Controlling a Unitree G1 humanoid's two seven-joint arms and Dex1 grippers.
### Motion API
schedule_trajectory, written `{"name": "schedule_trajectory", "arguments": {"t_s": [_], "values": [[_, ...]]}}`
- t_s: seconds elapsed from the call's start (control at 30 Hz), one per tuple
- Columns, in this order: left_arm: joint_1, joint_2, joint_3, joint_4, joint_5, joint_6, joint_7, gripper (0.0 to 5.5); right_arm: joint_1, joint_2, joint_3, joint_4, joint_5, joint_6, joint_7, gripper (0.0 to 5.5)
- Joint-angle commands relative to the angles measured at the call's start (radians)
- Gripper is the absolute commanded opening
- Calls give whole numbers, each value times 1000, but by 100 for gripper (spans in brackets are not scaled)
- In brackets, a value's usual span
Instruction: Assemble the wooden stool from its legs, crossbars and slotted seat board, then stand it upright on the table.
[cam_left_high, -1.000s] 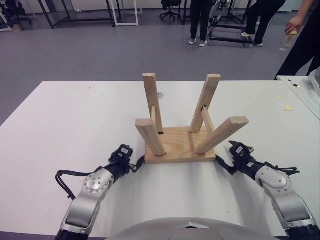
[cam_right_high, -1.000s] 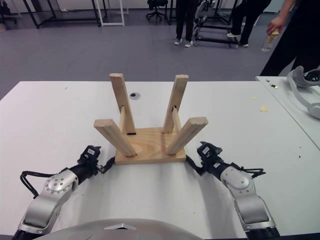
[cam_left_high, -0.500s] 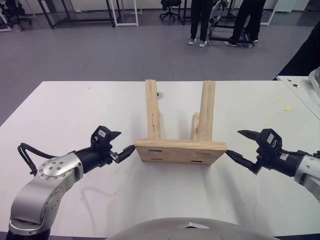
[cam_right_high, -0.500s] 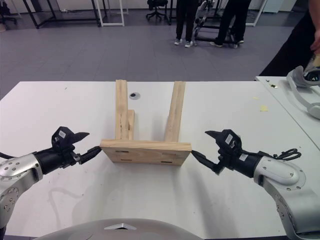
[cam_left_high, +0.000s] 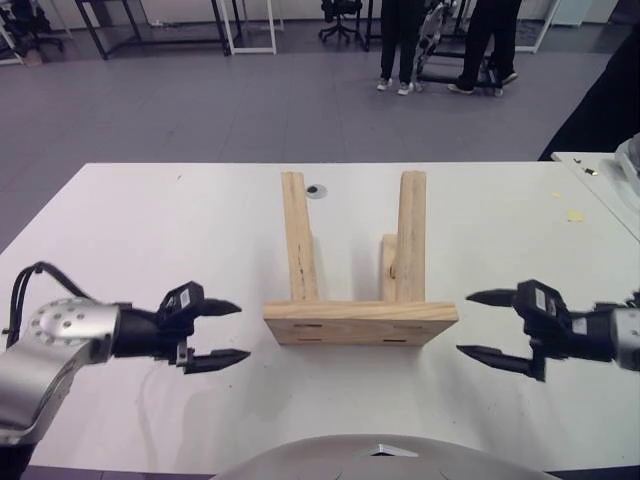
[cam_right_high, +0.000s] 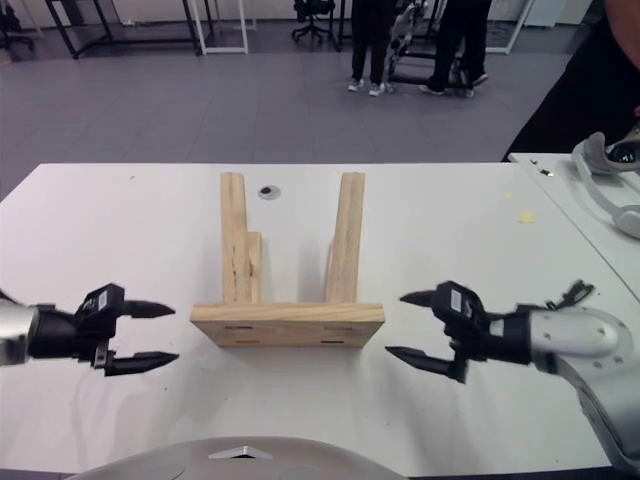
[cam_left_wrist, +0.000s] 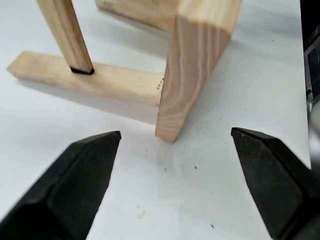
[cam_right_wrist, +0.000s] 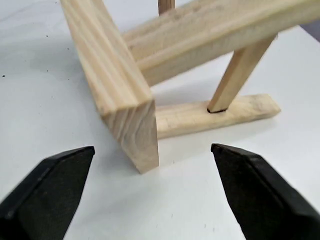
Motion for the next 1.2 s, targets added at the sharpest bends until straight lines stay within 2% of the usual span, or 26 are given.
{"name": "schedule_trajectory", "arguments": {"t_s": [0.03, 0.07, 0.13, 0.43, 0.57, 0.63, 0.7, 0.77, 0.83, 0.9, 0.97, 1.1, 1.2], "values": [[-108, -48, -205, 83, 142, -99, -19, 412, -126, 25, 175, 80, -53, -35, 56, 398], [-119, -52, -246, 96, 164, -116, -32, 412, -144, 28, 206, 91, -60, -41, 70, 375], [-134, -56, -282, 118, 187, -143, -48, 375, -158, 15, 236, 94, -64, -45, 95, 334], [-208, -140, -241, 160, 134, -158, -6, 212, -152, 3, 258, 153, -119, -107, 113, 160], [-196, -117, -223, 100, 57, -107, -57, 165, -189, 30, 258, 163, -94, -109, 116, 146], [-218, -74, -185, 79, -19, -45, -124, 163, -251, 29, 189, 140, 41, -22, 137, 146], [-302, -5, -136, 97, -132, 61, -229, 159, -357, -14, 95, 118, 261, 140, 182, 146], [-445, 93, -108, 144, -254, 212, -359, 145, -520, -100, 19, 155, 556, 373, 245, 146], [-729, 179, -117, 259, -460, 474, -418, 137, -817, -155, 25, 352, 866, 665, 268, 139], [-1043, 172, -157, 443, -611, 783, -425, 131, -1074, -166, 88, 571, 1055, 906, 250, 135], [-1229, 115, -204, 604, -609, 980, -425, 131, -1186, -179, 163, 683, 1146, 1031, 237, 134], [-1453, 25, -298, 935, -499, 1090, -421, 131, -1317, -271, 453, 843, 1403, 1057, 163, 134], [-1538, -2, -418, 1089, -527, 1092, -424, 131, -1460, -247, 670, 996, 1473, 1057, 182, 134]]}}
